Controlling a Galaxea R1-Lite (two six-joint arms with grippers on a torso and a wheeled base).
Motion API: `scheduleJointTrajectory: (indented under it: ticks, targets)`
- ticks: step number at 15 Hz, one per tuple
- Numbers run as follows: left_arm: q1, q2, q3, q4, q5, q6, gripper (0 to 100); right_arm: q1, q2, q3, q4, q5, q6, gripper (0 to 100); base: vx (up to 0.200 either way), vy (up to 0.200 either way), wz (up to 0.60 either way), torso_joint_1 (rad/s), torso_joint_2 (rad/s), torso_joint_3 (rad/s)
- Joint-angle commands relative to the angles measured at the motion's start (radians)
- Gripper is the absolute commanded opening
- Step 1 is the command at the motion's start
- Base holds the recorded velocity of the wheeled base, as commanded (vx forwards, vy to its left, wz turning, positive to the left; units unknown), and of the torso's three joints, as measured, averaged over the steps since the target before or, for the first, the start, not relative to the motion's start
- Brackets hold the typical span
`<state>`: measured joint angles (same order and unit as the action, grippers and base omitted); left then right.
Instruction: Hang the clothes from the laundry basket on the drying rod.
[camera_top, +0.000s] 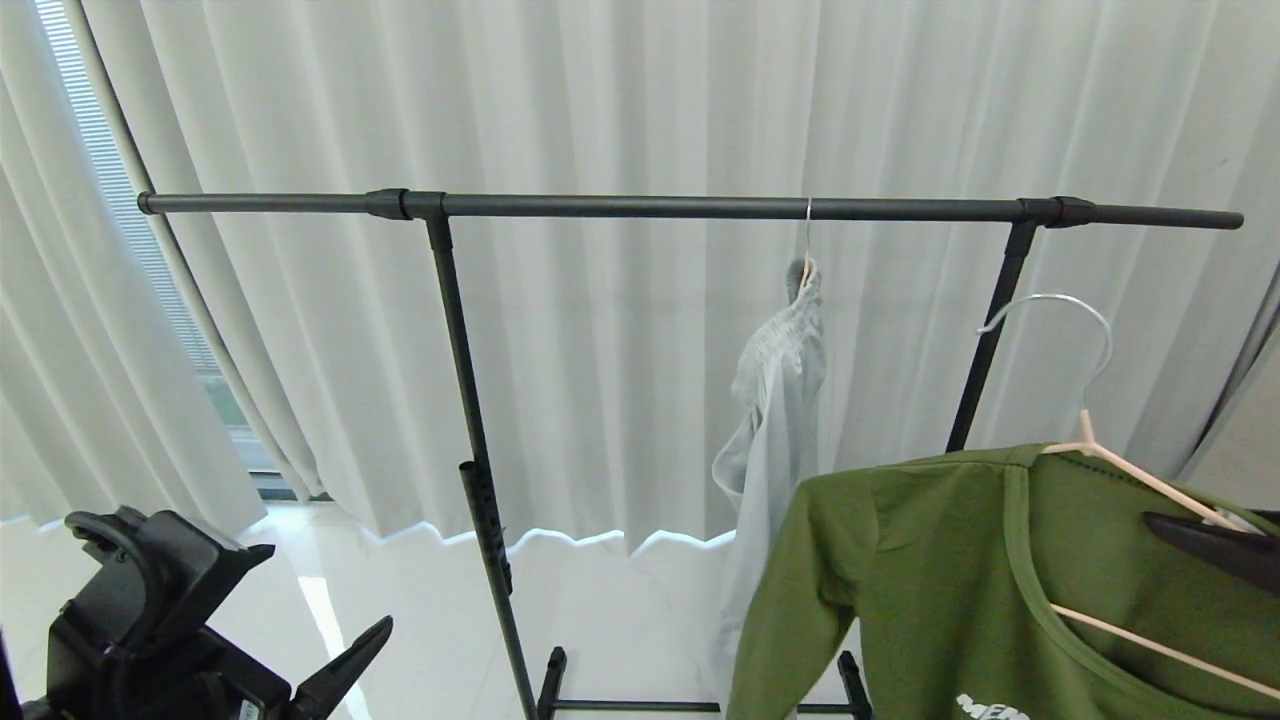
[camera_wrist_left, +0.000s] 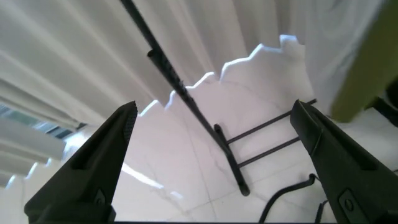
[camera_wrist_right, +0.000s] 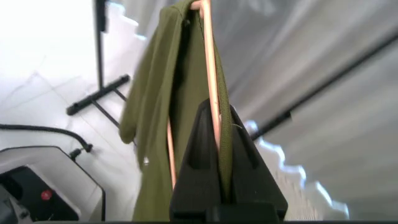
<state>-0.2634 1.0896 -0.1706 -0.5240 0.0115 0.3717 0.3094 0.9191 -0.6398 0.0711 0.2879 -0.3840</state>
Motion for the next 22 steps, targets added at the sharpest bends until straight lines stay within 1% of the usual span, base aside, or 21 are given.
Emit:
scheduleJointTrajectory:
  ticks: [1,3,6,8,10,12,13,14,15,18,22]
  targets:
    - [0.024,0.007,0.008,-0.001,0.002,0.001,100,-0.07,-0.075,0.019,0.026,0.001,0.002,0,0.0,0.0,0.0,0.0,0.0,0.0]
    - [0.033,0.012,0.01,-0.001,0.004,0.003,100,-0.141,-0.086,0.02,0.039,0.002,0.013,0,0.0,0.0,0.0,0.0,0.0,0.0]
    - [0.043,0.015,0.008,-0.001,0.005,0.003,100,-0.196,-0.086,0.019,0.041,-0.006,0.057,0,0.0,0.0,0.0,0.0,0.0,0.0]
    - [0.059,0.021,0.01,-0.001,0.005,0.004,100,-0.277,-0.083,0.019,0.041,-0.003,0.057,0,0.0,0.0,0.0,0.0,0.0,0.0]
    - [0.061,0.026,0.008,-0.001,0.018,0.004,100,-0.32,-0.077,0.015,0.036,0.002,0.073,0,0.0,0.0,0.0,0.0,0.0,0.0]
    - [0.059,0.023,0.005,-0.002,0.027,0.006,100,-0.323,-0.062,0.005,0.009,0.004,0.143,0,0.0,0.0,0.0,0.0,0.0,0.0]
    - [0.058,0.021,-0.001,-0.002,0.027,0.018,100,-0.323,-0.042,0.002,-0.043,0.005,0.191,0,0.0,0.0,0.0,0.0,0.0,0.0]
    - [0.058,0.023,-0.009,-0.002,0.027,0.021,100,-0.323,-0.022,0.002,-0.102,0.005,0.215,0,0.0,0.0,0.0,0.0,0.0,0.0]
    - [0.058,0.024,-0.015,-0.002,0.027,0.021,100,-0.323,-0.006,0.002,-0.143,0.007,0.226,0,0.0,0.0,0.0,0.0,0.0,0.0]
    - [0.058,0.021,-0.018,-0.002,0.027,0.019,100,-0.322,0.052,-0.015,-0.209,0.016,0.228,0,0.0,0.0,0.0,0.0,0.0,0.0]
    - [0.056,0.018,-0.03,-0.002,0.025,0.018,100,-0.322,0.121,-0.08,-0.249,0.022,0.231,0,0.0,0.0,0.0,0.0,0.0,0.0]
